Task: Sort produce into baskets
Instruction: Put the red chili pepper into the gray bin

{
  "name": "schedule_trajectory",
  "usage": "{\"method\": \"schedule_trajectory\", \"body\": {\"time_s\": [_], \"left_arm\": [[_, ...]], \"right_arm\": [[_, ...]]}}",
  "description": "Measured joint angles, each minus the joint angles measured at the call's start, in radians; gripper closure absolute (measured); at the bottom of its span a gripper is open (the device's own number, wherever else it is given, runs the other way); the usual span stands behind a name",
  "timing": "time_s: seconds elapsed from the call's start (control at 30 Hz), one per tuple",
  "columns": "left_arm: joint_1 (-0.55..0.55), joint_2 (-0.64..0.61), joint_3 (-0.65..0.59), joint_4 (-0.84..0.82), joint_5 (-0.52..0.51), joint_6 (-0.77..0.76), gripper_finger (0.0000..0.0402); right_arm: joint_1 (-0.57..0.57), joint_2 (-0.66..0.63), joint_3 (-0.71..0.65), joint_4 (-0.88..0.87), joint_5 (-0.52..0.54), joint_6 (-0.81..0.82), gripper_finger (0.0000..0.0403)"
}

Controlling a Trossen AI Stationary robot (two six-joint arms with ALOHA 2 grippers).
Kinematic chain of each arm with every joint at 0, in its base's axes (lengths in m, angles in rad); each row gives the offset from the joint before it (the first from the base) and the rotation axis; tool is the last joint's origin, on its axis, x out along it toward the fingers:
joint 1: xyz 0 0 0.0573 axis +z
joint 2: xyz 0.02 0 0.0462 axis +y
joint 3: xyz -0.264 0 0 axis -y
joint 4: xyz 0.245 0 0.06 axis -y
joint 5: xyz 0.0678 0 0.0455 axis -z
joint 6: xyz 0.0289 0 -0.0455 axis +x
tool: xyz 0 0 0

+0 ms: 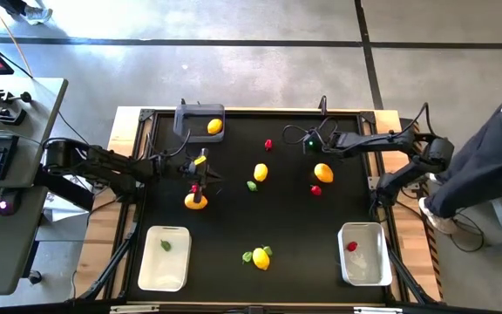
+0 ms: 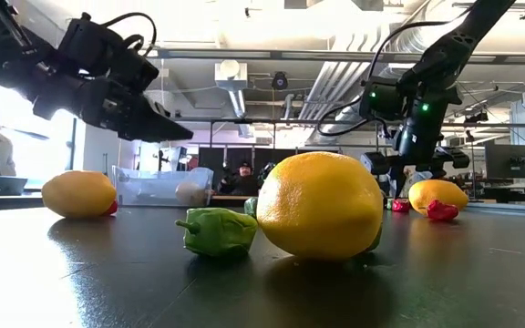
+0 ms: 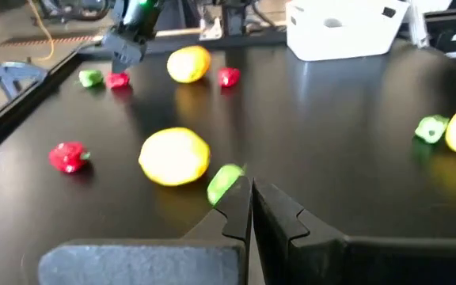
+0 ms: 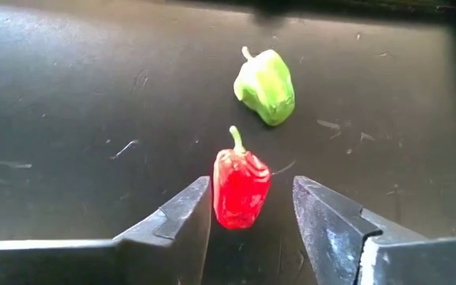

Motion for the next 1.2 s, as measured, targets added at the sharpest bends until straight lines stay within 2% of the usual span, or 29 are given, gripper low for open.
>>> {"method": "schedule_trajectory", "body": {"time_s": [0.33,0.43,0.63,0.77,0.97,1.1,1.2], "left_arm": [[0.018,0.000,-0.014,0.002,0.000,-0.010,0.0401],[0.018,0.000,-0.014,-0.002,0.000,-0.011,0.0401],[0.018,0.000,-0.014,-0.002,0.000,-0.018,0.0401],[0.018,0.000,-0.014,-0.002,0.001,-0.027,0.0401],[0.018,0.000,-0.014,-0.001,0.001,-0.027,0.0401],[0.018,0.000,-0.014,-0.003,0.000,-0.027,0.0401],[0.018,0.000,-0.014,-0.007,0.001,-0.027,0.0401]], "right_arm": [[-0.036,0.104,0.000,0.084,0.000,-0.056,0.0239],[-0.042,0.109,0.000,0.088,-0.001,-0.093,0.0262],[-0.043,0.108,0.011,0.076,0.000,-0.171,0.0333],[-0.028,0.091,0.058,-0.027,-0.001,-0.177,0.0362],[0.052,0.059,0.209,-0.329,-0.076,-0.195,0.0353],[0.175,0.019,0.313,-0.512,-0.190,-0.229,0.0351],[0.301,-0.021,0.386,-0.646,-0.219,-0.179,0.0354]]}}
